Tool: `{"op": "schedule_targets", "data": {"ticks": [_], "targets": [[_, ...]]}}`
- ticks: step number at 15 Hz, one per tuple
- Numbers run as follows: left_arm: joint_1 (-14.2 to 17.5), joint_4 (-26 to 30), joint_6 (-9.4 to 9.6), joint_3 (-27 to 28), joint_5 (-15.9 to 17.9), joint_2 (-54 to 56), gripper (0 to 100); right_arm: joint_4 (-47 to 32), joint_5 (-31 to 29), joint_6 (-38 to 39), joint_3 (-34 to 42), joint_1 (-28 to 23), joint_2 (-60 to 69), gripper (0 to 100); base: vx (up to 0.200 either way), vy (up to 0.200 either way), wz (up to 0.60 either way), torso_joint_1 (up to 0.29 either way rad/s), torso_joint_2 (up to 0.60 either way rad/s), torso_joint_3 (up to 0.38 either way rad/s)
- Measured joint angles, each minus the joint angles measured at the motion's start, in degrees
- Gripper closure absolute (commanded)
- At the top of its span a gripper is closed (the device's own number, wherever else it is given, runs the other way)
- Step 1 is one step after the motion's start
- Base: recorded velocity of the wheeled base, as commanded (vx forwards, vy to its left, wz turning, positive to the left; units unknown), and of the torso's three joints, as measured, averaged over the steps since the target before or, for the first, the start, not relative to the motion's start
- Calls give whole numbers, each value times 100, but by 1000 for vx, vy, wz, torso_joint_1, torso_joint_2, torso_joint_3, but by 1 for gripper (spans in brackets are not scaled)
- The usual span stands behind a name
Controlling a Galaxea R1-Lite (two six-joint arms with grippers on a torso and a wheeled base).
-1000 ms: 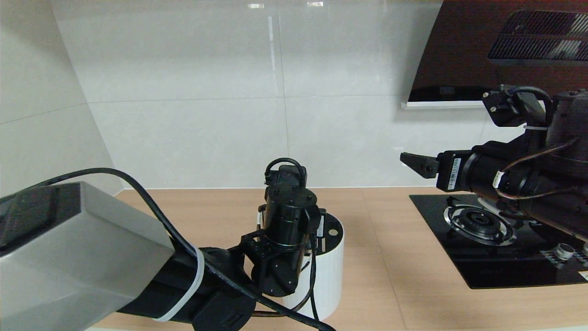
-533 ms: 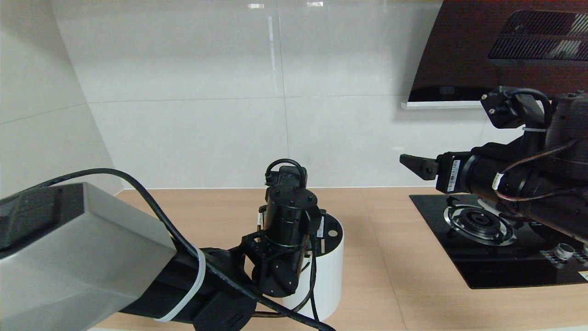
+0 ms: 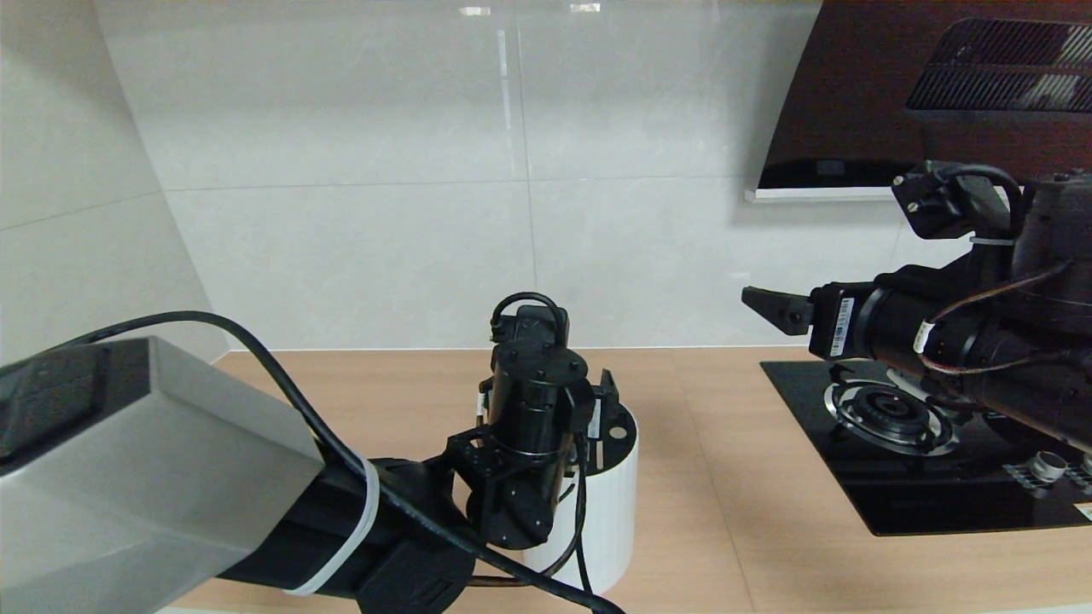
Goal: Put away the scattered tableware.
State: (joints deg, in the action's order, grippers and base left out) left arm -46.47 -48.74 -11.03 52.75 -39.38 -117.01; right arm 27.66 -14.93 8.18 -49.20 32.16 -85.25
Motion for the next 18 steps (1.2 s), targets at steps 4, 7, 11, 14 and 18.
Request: {"op": "schedule_targets", "data": {"ticks": [4, 7, 11, 14, 18], "targets": [[-46, -110, 100, -165, 90, 581, 0, 1, 0, 0, 0, -7, 7, 0, 0, 0, 0, 0, 0, 0], [-118, 27, 401, -700, 790, 1790, 0, 9, -22, 5, 0, -7, 27, 0, 0, 0, 0, 0, 0, 0], [140, 522, 863, -1270, 1229, 3307, 0, 9, -80, 13, 4, -11, 239, 0, 0, 0, 0, 0, 0, 0], [681, 596, 923, -2025, 1264, 4229, 0, -5, -107, 11, 282, -18, 714, 0, 0, 0, 0, 0, 0, 0], [1376, 1284, 970, -2977, 1280, 5851, 0, -312, -107, -137, 1276, -254, 2044, 0, 0, 0, 0, 0, 0, 0]]}}
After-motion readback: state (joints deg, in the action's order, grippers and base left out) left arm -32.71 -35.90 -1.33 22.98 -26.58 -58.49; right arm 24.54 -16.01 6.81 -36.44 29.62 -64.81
